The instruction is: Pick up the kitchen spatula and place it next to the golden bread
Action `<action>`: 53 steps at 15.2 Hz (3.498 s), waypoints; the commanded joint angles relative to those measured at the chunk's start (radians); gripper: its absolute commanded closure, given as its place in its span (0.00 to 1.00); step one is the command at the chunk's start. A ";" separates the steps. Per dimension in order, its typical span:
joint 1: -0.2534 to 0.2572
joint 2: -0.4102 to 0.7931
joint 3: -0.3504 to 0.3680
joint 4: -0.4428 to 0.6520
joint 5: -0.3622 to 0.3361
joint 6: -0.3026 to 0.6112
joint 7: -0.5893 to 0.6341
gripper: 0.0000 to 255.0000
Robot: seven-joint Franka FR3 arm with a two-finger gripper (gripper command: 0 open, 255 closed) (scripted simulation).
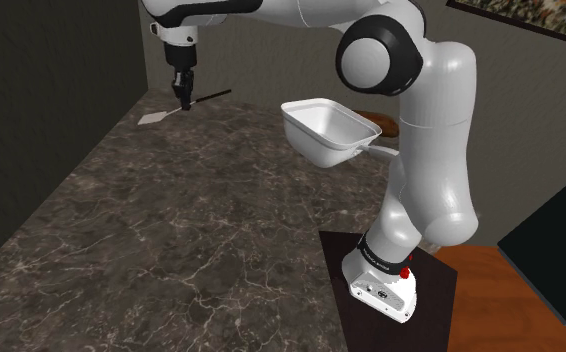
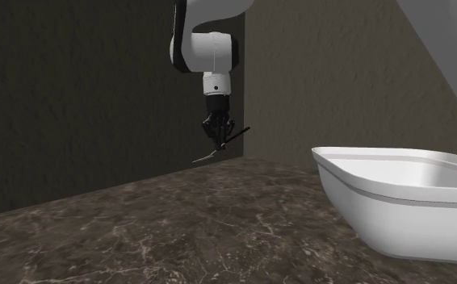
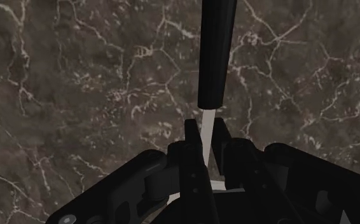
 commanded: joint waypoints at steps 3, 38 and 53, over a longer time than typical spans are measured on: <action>-0.007 -0.003 -0.003 0.049 -0.003 -0.051 0.001 1.00; -0.116 -0.981 -0.110 -0.846 -0.547 0.006 -0.071 1.00; -0.371 -1.316 -0.204 -0.977 -0.778 -0.131 -0.314 1.00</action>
